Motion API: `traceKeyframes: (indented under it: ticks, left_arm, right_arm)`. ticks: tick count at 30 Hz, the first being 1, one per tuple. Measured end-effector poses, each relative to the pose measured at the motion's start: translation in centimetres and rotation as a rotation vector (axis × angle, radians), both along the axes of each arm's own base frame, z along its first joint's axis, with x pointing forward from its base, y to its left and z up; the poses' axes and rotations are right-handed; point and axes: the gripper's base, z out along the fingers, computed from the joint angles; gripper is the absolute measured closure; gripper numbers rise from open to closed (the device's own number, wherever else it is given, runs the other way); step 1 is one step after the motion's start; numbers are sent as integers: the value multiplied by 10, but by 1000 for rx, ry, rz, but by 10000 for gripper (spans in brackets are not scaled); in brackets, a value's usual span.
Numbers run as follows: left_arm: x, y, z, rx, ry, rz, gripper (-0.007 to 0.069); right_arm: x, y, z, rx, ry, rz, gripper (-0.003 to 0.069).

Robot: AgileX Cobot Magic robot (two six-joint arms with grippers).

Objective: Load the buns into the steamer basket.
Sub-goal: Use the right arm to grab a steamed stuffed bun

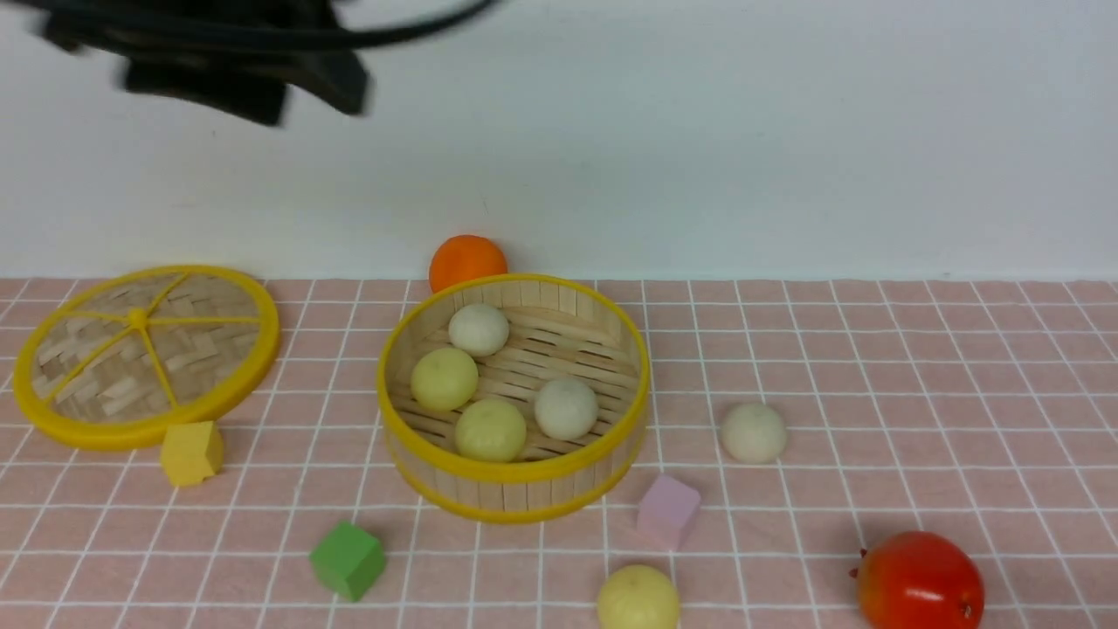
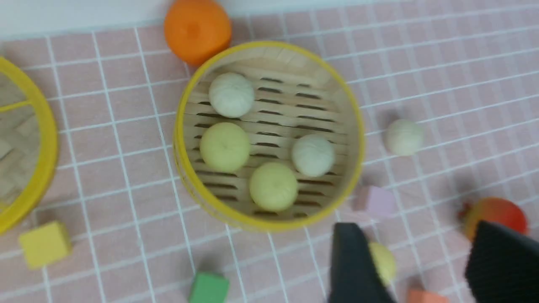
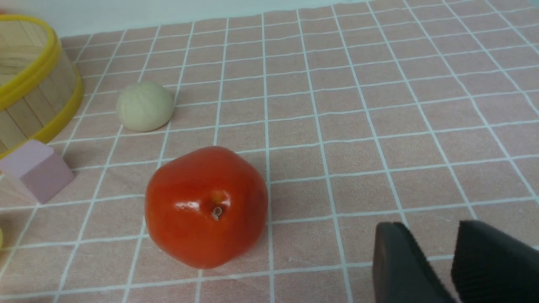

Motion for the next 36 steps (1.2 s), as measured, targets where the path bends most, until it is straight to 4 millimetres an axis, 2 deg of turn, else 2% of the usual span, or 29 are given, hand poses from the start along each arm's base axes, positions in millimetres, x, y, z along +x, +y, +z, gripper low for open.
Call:
traceKeyframes:
  ticks: [1, 2, 3, 4, 6, 8, 9, 10, 15, 16, 18, 22, 30, 36]
  left_arm:
    - [-18, 5, 3, -8, -15, 4, 293]
    - [-22, 6, 4, -9, -18, 6, 308]
    - [-47, 13, 4, -20, -30, 13, 348]
    - [-58, 17, 2, -26, -32, 17, 389]
    - [-99, 28, -14, -50, -20, 39, 473]
    - [-129, 36, -35, -90, -26, 66, 539]
    - [-137, 39, -41, -108, -41, 76, 562]
    - [-153, 43, -56, -133, -58, 92, 594]
    - [-207, 61, -117, -216, -191, 134, 612]
    - [-209, 61, -119, -217, -194, 136, 612]
    - [-223, 65, -144, -232, -200, 146, 612]
    - [-232, 68, -159, -250, -233, 150, 612]
    - [-233, 69, -158, -273, -276, 155, 612]
    - [-224, 76, -154, -213, -419, 214, 612]
  right_arm:
    - [0, 0, 0, 0, 0, 0, 419]
    - [0, 0, 0, 0, 0, 0, 419]
    - [0, 0, 0, 0, 0, 0, 419]
    - [0, 0, 0, 0, 0, 0, 419]
    - [0, 0, 0, 0, 0, 0, 419]
    - [0, 0, 0, 0, 0, 0, 419]
    - [0, 0, 0, 0, 0, 0, 419]
    - [0, 0, 0, 0, 0, 0, 419]
    - [0, 0, 0, 0, 0, 0, 419]
    - [0, 0, 0, 0, 0, 0, 419]
    - [0, 0, 0, 0, 0, 0, 419]
    - [0, 0, 0, 0, 0, 0, 419]
    - [0, 0, 0, 0, 0, 0, 419]
    - [0, 0, 0, 0, 0, 0, 419]
